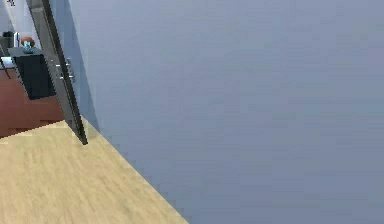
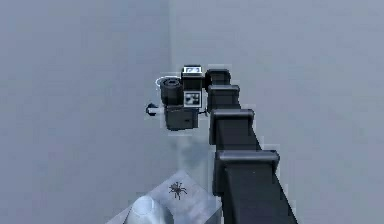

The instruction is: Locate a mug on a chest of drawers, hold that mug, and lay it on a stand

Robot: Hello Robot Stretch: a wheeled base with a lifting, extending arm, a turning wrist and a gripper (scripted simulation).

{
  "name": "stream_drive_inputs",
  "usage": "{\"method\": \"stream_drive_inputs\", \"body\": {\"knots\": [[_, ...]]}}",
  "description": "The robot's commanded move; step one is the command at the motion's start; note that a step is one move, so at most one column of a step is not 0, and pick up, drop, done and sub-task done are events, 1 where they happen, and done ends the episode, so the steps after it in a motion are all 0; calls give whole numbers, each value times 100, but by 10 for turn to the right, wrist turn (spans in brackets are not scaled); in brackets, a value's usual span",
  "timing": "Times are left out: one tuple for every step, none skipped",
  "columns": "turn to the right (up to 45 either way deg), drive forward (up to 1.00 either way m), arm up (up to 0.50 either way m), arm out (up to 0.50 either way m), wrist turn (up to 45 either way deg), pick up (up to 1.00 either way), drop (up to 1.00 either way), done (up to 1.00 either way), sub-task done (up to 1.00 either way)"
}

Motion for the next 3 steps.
{"method": "stream_drive_inputs", "body": {"knots": [[0,0,-26,0,0,0,0,0,0],[0,0,-32,0,0,0,0,0,0],[0,0,0,0,0,0,100,0,0]]}}
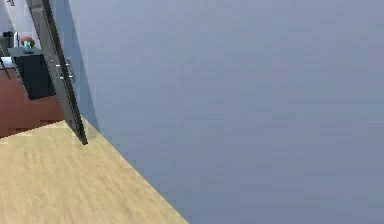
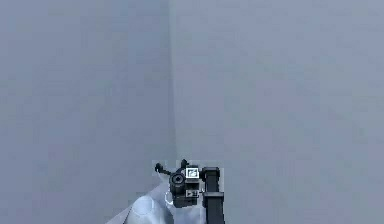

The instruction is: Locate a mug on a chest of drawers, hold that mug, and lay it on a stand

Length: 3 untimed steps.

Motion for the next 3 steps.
{"method": "stream_drive_inputs", "body": {"knots": [[0,0,10,0,0,0,0,0,0],[0,0,0,-8,0,0,0,0,0],[0,0,0,0,0,0,0,100,0]]}}
